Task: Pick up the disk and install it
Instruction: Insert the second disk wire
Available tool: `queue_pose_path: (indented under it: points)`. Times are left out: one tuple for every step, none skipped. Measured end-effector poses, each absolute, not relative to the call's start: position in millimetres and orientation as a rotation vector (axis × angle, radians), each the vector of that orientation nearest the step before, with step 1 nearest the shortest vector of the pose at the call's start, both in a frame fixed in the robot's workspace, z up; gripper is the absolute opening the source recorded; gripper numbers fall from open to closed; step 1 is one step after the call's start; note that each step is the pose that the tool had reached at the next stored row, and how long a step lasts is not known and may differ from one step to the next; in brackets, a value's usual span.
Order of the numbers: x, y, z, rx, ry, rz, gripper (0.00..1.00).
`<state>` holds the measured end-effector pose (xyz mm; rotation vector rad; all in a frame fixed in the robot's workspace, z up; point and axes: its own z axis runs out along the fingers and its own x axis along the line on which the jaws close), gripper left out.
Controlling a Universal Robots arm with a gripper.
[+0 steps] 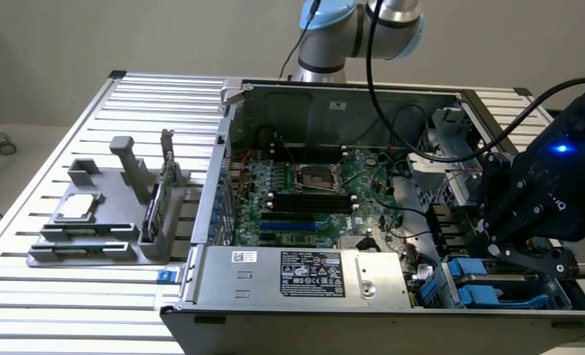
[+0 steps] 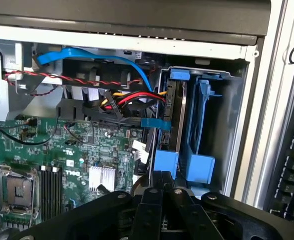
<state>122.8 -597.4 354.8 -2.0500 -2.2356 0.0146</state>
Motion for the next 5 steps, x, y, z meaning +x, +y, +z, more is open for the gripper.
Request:
queue_pose_path:
  points:
    - [122.8, -597.4, 354.8, -2.050, -2.236, 0.015, 0.11]
    - [122.8, -597.4, 354.8, -2.050, -2.236, 0.015, 0.11]
    - [122.8, -597.4, 354.8, -2.050, -2.236, 0.015, 0.11]
    - [122.8, -597.4, 354.8, -2.050, -2.236, 0.015, 0.11]
    - [122.8, -597.4, 354.8, -2.050, -2.236, 0.015, 0.11]
